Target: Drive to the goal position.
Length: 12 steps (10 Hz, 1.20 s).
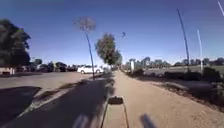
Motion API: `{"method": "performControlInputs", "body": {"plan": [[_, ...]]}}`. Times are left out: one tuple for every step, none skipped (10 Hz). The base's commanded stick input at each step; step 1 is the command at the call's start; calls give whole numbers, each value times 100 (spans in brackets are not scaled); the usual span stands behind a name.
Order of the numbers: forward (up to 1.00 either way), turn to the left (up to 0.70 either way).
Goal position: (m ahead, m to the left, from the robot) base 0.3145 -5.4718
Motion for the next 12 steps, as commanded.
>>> {"method": "performControlInputs", "body": {"plan": [[100,0],[100,0],[100,0],[100,0],[100,0],[100,0],[100,-11],[100,-22],[100,-27],[100,-27],[100,-27],[100,-27]]}}
